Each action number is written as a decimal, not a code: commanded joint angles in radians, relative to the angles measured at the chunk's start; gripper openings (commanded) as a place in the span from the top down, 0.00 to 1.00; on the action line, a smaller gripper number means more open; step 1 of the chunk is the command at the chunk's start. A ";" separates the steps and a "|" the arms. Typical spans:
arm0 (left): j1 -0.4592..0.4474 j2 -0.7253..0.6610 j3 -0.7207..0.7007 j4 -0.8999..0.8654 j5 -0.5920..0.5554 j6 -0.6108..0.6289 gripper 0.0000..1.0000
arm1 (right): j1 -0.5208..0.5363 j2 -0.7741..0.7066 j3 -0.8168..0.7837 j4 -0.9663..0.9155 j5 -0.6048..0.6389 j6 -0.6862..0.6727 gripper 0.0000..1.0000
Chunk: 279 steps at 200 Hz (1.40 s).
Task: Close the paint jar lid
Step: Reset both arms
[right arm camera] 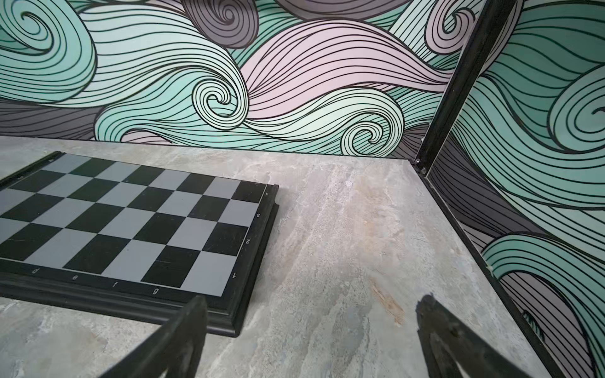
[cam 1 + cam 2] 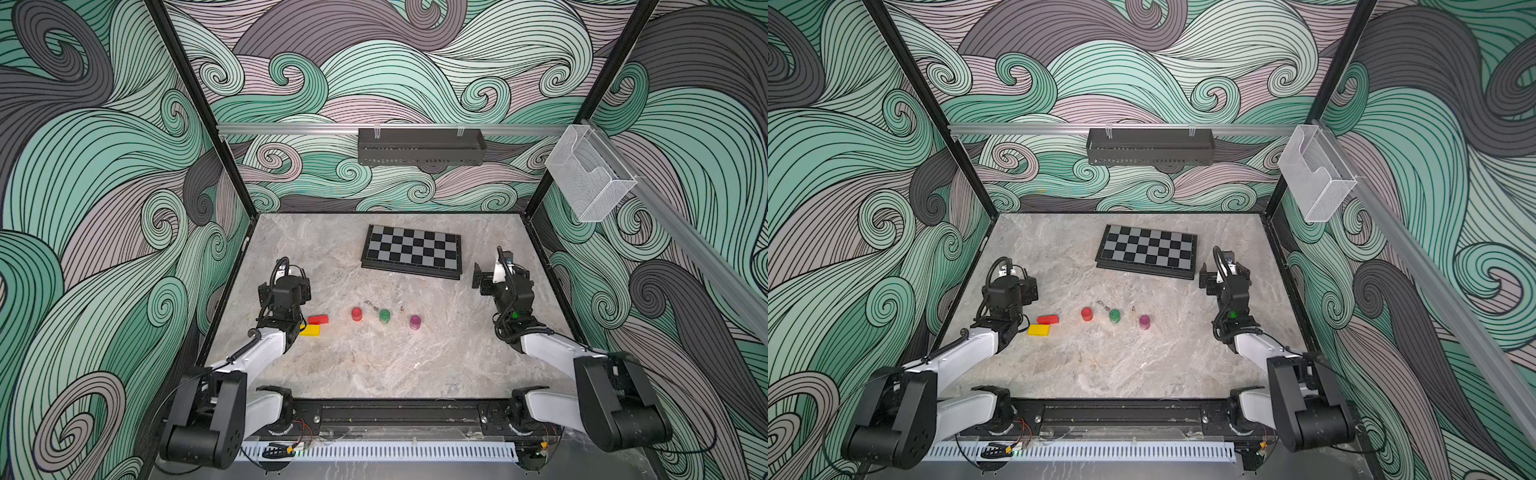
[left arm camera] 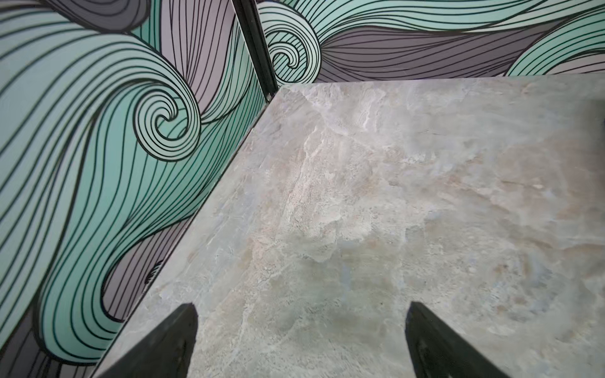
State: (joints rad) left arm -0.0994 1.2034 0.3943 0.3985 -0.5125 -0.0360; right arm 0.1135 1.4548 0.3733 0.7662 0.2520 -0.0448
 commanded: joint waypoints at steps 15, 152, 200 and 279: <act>0.047 0.085 -0.024 0.237 0.095 -0.047 0.02 | -0.024 0.111 -0.019 0.231 -0.102 -0.029 0.01; 0.077 0.309 0.011 0.382 0.306 0.038 0.01 | -0.029 0.108 -0.013 0.216 -0.115 -0.027 0.01; 0.083 0.310 0.020 0.365 0.318 0.037 0.02 | -0.029 0.108 -0.013 0.215 -0.115 -0.027 0.01; 0.084 0.310 0.022 0.361 0.323 0.037 0.01 | -0.041 0.107 -0.003 0.196 -0.144 -0.022 0.01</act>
State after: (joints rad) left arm -0.0219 1.5082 0.3908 0.7555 -0.2043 -0.0082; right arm 0.0830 1.5555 0.3466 0.9508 0.1360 -0.0498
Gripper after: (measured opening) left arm 0.986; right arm 0.987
